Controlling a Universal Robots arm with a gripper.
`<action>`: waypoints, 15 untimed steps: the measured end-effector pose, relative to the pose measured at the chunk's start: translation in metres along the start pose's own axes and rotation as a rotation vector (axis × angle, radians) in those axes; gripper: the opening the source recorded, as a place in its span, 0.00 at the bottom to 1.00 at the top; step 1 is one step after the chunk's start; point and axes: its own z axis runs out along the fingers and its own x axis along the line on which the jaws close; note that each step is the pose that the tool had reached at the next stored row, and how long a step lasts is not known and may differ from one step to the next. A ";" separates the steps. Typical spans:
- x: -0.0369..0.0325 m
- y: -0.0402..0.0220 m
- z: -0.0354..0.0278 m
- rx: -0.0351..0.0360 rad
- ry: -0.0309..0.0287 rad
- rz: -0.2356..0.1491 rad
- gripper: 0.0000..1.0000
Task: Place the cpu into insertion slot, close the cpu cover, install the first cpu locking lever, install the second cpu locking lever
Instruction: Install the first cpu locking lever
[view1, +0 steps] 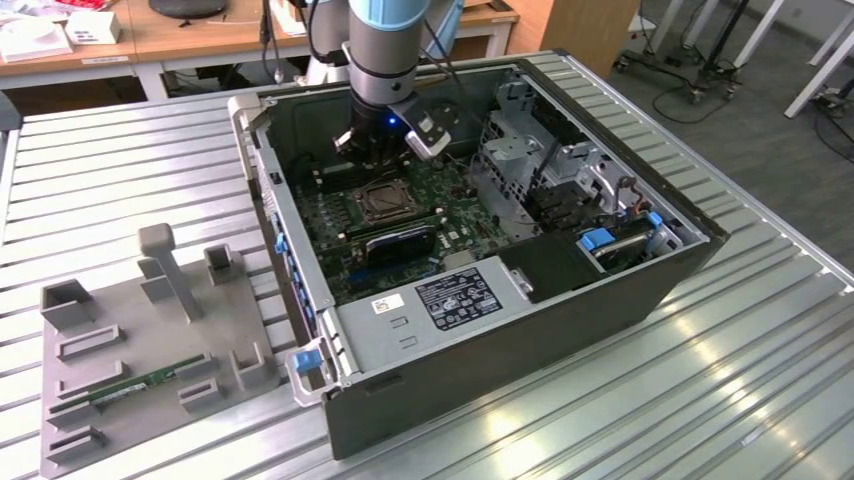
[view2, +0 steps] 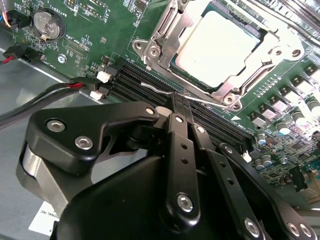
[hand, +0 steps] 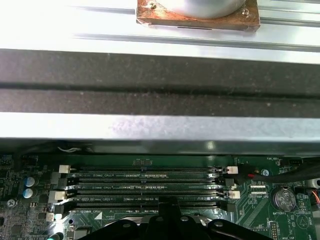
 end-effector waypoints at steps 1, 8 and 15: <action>0.0000 0.0000 0.0000 0.0000 0.0000 0.000 0.11; 0.0000 0.0004 0.0001 -0.0006 0.0001 0.000 0.11; 0.0001 0.0004 0.0005 -0.0020 0.0000 0.000 0.11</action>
